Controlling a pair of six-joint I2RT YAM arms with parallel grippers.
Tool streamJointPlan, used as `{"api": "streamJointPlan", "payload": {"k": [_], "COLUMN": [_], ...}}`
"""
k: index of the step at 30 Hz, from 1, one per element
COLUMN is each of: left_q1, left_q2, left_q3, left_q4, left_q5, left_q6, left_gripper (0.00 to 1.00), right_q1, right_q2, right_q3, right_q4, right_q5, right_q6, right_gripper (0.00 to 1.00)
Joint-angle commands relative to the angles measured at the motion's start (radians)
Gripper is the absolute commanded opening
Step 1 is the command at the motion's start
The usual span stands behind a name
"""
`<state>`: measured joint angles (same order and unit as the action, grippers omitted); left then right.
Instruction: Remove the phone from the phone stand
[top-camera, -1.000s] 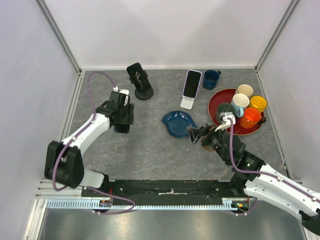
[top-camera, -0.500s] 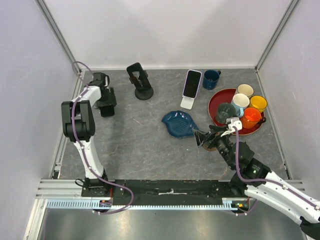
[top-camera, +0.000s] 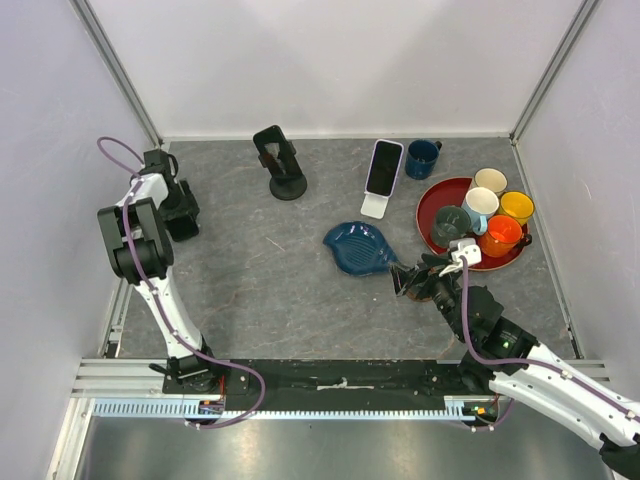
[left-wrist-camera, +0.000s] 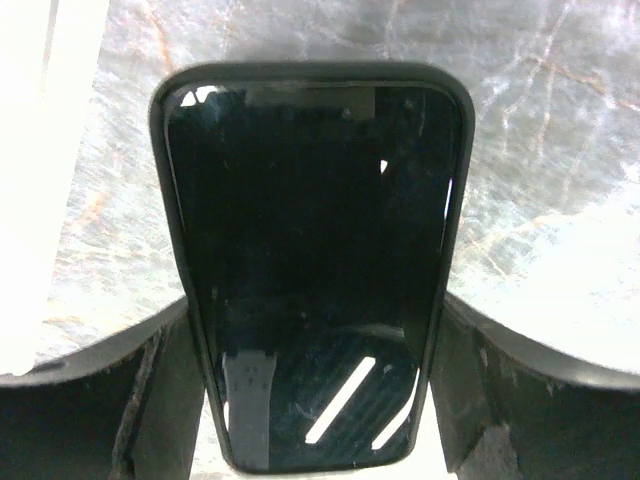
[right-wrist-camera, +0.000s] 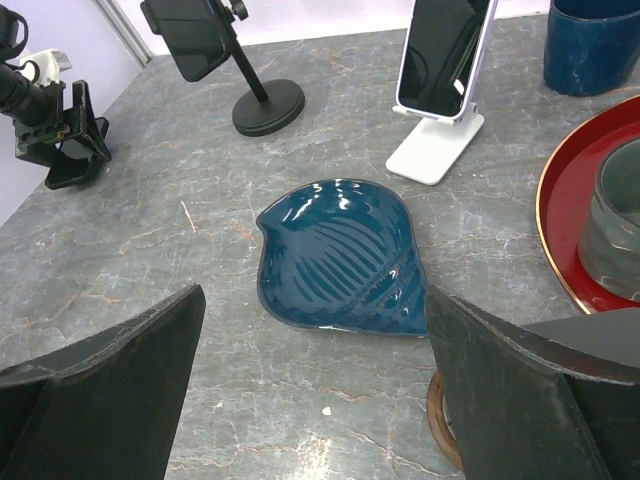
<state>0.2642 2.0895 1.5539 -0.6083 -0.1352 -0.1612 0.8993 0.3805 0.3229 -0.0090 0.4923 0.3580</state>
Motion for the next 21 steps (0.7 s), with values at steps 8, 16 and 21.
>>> {"api": "streamJointPlan", "payload": {"k": [8, 16, 21], "left_q1": [0.015, 0.017, 0.017], "left_q2": [0.057, 0.055, 0.055], "left_q3": [0.025, 0.015, 0.012], "left_q4": [-0.027, -0.027, -0.031], "left_q5": [0.046, 0.039, 0.031], "left_q6": [-0.031, -0.031, -0.035], "left_gripper": [0.38, 0.66, 0.82], "right_q1": [0.001, 0.0, 0.001], "right_q2": [0.001, 0.008, 0.005], "right_q3": [-0.012, -0.013, -0.019], "right_q4": [0.018, 0.021, 0.02], "right_q5": [0.04, 0.043, 0.048], "right_q6": [-0.011, -0.011, -0.007], "right_gripper": [0.98, 0.98, 0.98]}}
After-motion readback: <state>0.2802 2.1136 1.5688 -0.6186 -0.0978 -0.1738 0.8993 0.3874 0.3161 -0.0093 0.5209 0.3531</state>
